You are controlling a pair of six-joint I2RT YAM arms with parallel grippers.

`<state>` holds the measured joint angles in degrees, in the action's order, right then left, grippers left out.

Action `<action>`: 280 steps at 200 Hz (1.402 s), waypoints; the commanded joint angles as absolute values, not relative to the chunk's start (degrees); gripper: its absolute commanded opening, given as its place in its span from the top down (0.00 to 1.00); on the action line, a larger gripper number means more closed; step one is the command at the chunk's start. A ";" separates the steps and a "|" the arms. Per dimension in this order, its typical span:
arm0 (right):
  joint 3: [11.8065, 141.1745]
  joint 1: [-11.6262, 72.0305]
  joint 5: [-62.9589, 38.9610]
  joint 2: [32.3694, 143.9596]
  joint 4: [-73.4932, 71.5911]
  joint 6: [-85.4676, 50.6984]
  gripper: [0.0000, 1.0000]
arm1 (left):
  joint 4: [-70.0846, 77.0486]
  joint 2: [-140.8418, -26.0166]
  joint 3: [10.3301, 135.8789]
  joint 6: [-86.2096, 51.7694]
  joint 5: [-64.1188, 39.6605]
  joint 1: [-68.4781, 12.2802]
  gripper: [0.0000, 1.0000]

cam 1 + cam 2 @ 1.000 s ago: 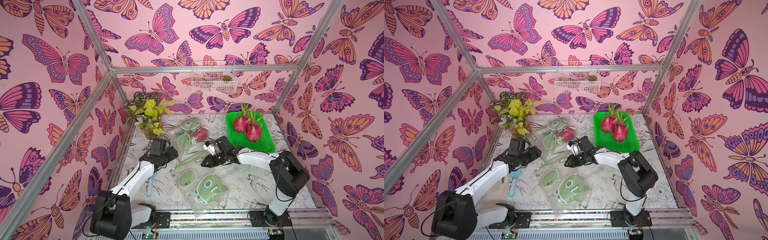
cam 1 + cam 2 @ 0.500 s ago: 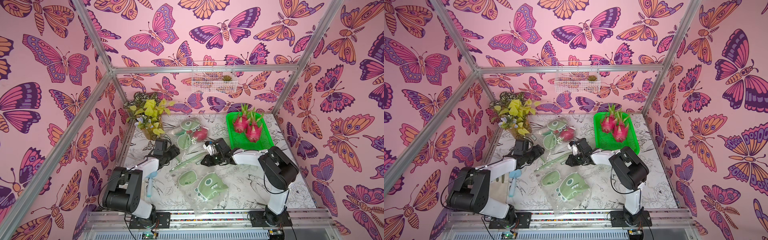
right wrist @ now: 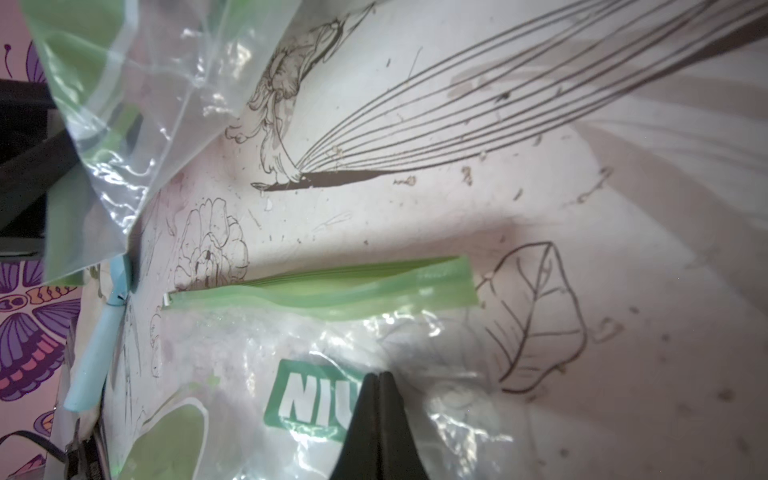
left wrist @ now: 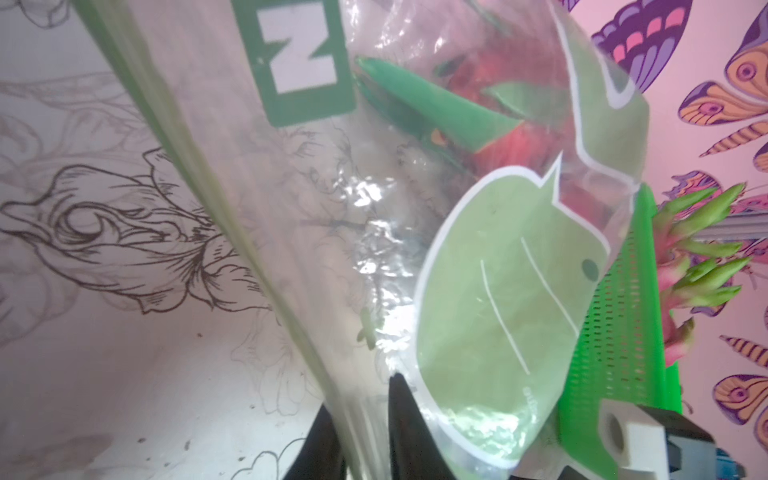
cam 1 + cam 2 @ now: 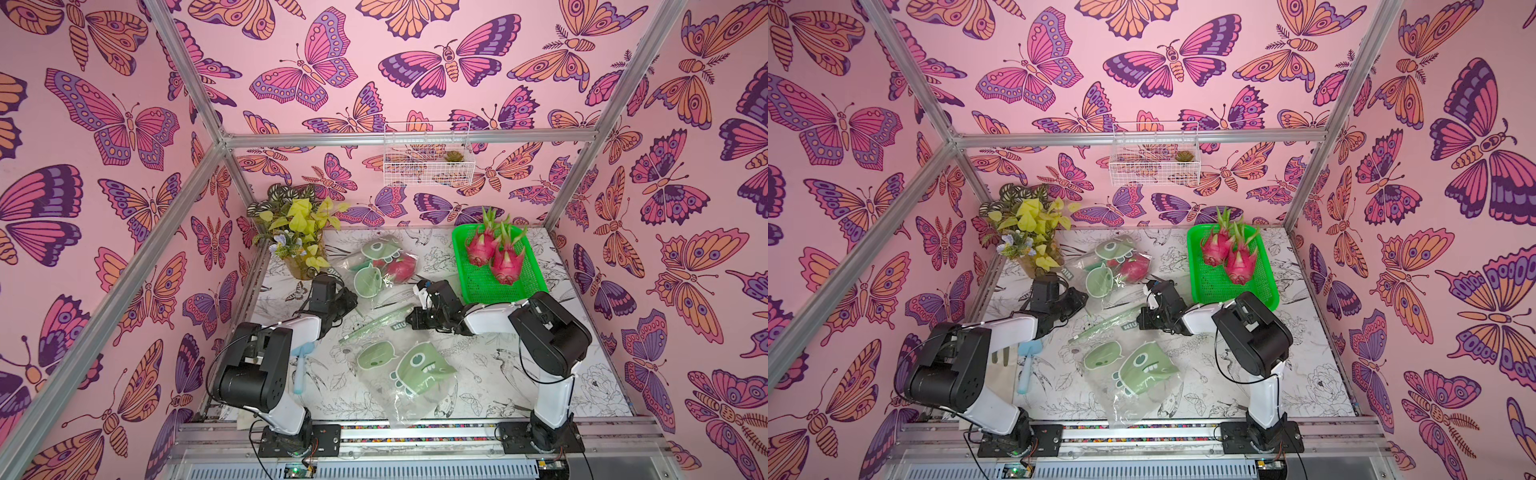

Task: Open the zip-top bag and take out the dragon fruit
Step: Pick up the zipper food storage bag at the center of the board.

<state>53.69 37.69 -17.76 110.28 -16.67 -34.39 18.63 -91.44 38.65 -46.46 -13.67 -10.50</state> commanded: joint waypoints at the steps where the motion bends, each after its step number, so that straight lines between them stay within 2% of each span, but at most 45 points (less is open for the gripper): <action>1: 52.96 36.92 -13.91 111.12 -20.68 -36.44 0.98 | 19.33 -89.03 39.86 -43.51 -15.00 -10.34 0.98; 39: 53.80 35.93 -16.92 109.49 -19.71 -35.18 1.00 | 9.54 -83.41 46.58 -37.90 -14.63 -12.14 1.00; 57: 56.03 35.85 -18.90 106.23 -12.64 -32.93 0.89 | 3.41 -80.54 51.48 -35.05 -13.81 -13.50 1.00; 76: 57.70 35.75 -20.64 102.58 -6.00 -31.38 0.71 | -2.89 -78.85 58.15 -32.10 -14.45 -14.42 1.00; 110: 60.68 35.77 -22.06 96.81 7.43 -29.34 0.51 | -13.93 -80.02 73.00 -27.13 -17.38 -15.45 1.00; 132: 61.57 35.76 -21.39 92.72 15.67 -27.99 0.45 | -18.58 -80.86 80.23 -25.07 -17.79 -15.55 1.00; 165: 58.68 36.28 -21.96 87.61 20.05 -28.47 0.41 | -24.15 -81.19 87.85 -24.16 -20.53 -15.61 1.00; 190: 55.25 36.98 -22.26 85.96 19.51 -29.73 0.31 | -26.48 -79.43 89.69 -24.35 -21.60 -15.64 1.00; 246: 53.09 39.98 -24.00 89.65 16.31 -31.85 0.30 | -29.13 -75.97 92.42 -24.61 -23.34 -15.65 1.00; 280: 54.01 40.08 -24.63 94.24 14.35 -32.27 0.42 | -29.76 -76.32 94.21 -24.83 -24.47 -15.70 1.00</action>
<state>53.32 39.75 -23.70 91.70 15.68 -31.51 -31.90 -78.89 91.02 -25.91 -22.00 -15.46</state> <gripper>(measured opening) 0.627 0.044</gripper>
